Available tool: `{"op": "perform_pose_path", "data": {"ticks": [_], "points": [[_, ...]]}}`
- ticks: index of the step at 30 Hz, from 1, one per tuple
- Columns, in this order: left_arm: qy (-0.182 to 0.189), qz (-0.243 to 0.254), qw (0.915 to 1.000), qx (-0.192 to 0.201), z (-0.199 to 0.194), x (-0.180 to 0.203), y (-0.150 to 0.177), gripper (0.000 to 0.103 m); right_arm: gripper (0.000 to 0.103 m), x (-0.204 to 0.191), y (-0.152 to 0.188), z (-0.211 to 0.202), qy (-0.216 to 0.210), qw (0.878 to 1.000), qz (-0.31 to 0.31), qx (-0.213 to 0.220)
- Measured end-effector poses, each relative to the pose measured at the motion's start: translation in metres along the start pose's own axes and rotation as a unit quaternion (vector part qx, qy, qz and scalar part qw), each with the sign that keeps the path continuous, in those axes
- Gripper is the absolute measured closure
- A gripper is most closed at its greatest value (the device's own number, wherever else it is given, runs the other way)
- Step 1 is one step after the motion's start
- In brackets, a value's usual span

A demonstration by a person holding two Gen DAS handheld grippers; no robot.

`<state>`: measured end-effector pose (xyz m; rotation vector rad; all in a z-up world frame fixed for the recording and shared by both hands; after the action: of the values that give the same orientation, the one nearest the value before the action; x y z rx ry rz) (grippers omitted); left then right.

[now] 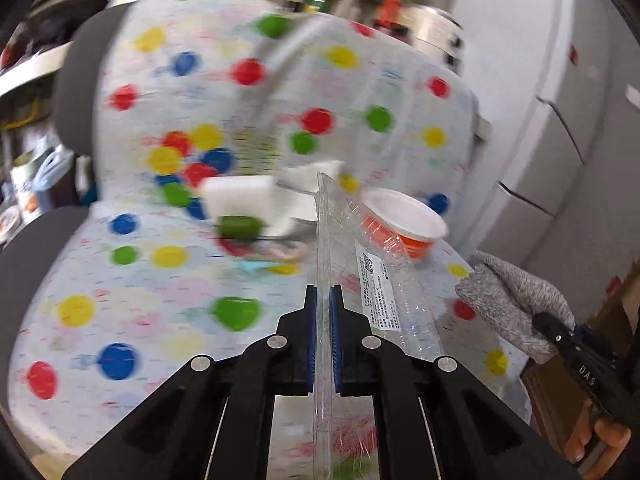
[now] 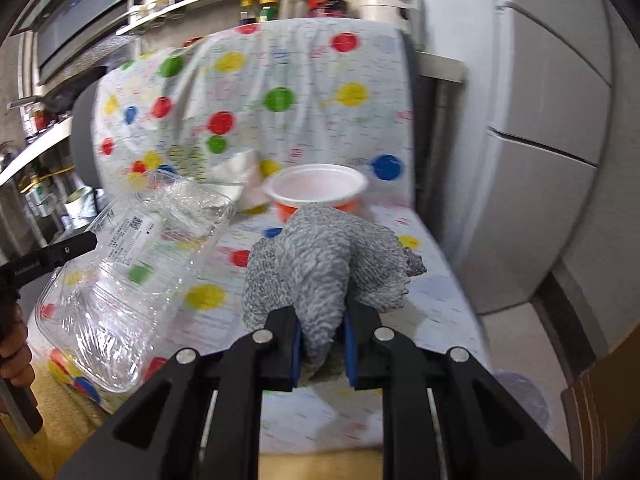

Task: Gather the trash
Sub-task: 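Carry the grey cloth and clear tray over the trash bin and open both tools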

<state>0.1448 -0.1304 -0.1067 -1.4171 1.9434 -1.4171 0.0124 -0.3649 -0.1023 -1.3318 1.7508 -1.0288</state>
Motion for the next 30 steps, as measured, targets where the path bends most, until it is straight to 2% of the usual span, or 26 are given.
{"op": "perform_pose_path", "data": {"ticks": [9, 15, 20, 30], "points": [[0.087, 0.052, 0.9948, -0.007, 0.031, 0.114, 0.015, 0.096, 0.087, 0.107, 0.031, -0.046, 0.109, 0.993, 0.039, -0.006], [0.136, 0.090, 0.9863, -0.021, 0.045, 0.195, 0.048, 0.096, 0.087, 0.172, 0.070, -0.079, 0.180, 0.982, 0.060, -0.025], [0.160, 0.122, 0.9788, -0.036, 0.051, 0.252, 0.084, 0.096, 0.087, 0.209, 0.109, -0.091, 0.212, 0.972, 0.089, -0.050], [0.167, 0.199, 0.9631, -0.070, 0.073, 0.318, 0.155, 0.096, 0.086, 0.253, 0.165, -0.081, 0.235, 0.957, 0.142, -0.092]]}}
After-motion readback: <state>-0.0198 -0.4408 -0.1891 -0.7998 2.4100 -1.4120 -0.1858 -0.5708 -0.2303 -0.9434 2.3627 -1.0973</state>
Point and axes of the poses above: each gripper's, at about its wrist camera, not at the fingertips, and z roughly the way its jaws point, x to its right, y to its underside, the point moved 6 cm from there along z, roughly the way its jaws point, and after that the axes turned 10 degrees about x, right-handed, at the moved point
